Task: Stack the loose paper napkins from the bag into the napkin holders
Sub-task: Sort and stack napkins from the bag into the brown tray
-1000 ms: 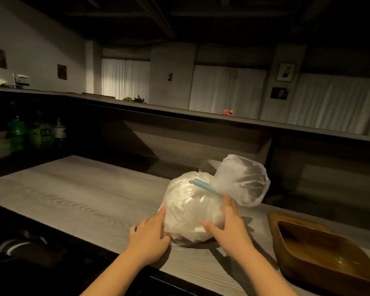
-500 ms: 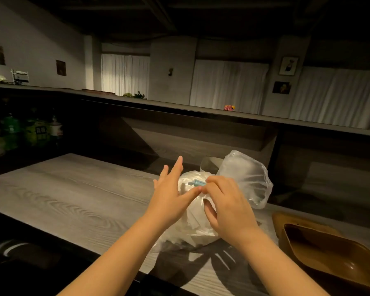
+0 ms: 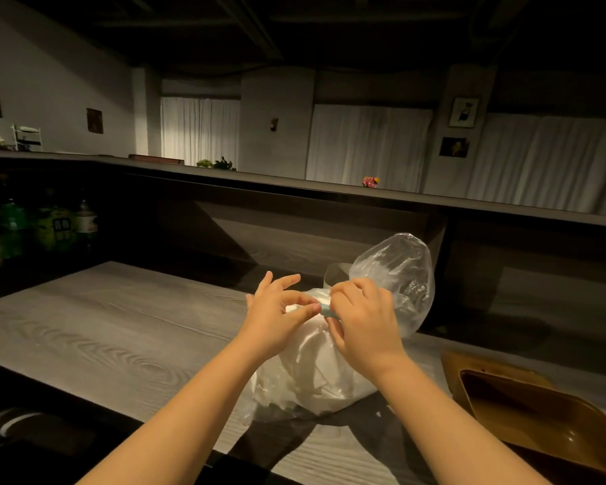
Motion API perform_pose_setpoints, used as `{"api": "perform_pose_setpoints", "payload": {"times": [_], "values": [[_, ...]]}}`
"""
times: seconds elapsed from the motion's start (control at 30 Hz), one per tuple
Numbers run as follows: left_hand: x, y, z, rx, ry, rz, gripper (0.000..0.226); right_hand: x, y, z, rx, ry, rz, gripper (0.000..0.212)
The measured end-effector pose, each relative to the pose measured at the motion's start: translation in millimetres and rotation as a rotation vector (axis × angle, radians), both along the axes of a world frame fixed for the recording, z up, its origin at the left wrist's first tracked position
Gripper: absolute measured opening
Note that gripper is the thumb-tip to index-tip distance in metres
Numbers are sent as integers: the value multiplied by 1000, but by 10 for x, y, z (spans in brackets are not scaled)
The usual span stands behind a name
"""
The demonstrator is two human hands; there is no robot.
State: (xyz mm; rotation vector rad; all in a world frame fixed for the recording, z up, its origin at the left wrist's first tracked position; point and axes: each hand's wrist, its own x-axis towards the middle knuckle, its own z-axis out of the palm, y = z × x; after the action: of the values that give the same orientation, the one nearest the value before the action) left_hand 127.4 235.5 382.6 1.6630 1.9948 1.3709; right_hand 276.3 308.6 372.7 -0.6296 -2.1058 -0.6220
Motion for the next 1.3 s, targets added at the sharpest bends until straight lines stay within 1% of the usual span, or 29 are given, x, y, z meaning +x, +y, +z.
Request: {"api": "perform_pose_setpoints", "payload": {"times": [0.13, 0.3, 0.4, 0.43, 0.5, 0.57, 0.63, 0.73, 0.77, 0.87, 0.93, 1.03, 1.1, 1.17, 1.23, 1.27, 1.3], "values": [[44, 16, -17, -21, -4, -23, 6, 102, 31, -74, 36, 6, 90, 23], [184, 95, -41, -68, 39, -11, 8, 256, 123, -197, -16, -3, 201, 26], [223, 166, -47, -56, 37, 27, 16, 337, 121, -224, 21, -9, 227, 19], [221, 185, -52, -41, 20, 57, 18, 365, 114, -222, 25, -16, 219, 21], [220, 188, -71, -7, -81, 62, 17, 425, 124, -205, -52, -3, 212, 26], [284, 133, -68, 35, -190, -8, 12, 459, 146, -195, -171, 27, 186, 26], [354, 101, -72, 83, -157, -38, 16, 445, 179, -198, -247, 25, 139, 29], [421, 104, -99, 170, -103, -23, 17, 347, 200, -197, -294, 50, 141, 11], [424, 117, -107, 198, -113, -7, 17, 306, 195, -196, -323, 72, 162, 11], [423, 126, -113, 248, -204, 44, 18, 170, 179, -200, -382, 135, 239, 28], [408, 137, -117, 265, -293, 75, 18, 84, 175, -218, -414, 170, 283, 29], [318, 161, -141, 221, -474, 171, 16, -26, 170, -234, -449, 224, 333, 26], [229, 174, -171, 196, -563, 197, 17, -65, 157, -234, -432, 215, 346, 22], [173, 173, -163, 189, -585, 175, 17, -28, 160, -235, -371, 179, 361, 21], [185, 161, -124, 197, -530, 150, 10, 104, 185, -220, -268, 112, 374, 23], [220, 141, -97, 223, -477, 152, 5, 193, 203, -207, -196, 78, 362, 24], [273, 113, -69, 275, -399, 165, 7, 290, 217, -186, -122, 47, 332, 24]]}}
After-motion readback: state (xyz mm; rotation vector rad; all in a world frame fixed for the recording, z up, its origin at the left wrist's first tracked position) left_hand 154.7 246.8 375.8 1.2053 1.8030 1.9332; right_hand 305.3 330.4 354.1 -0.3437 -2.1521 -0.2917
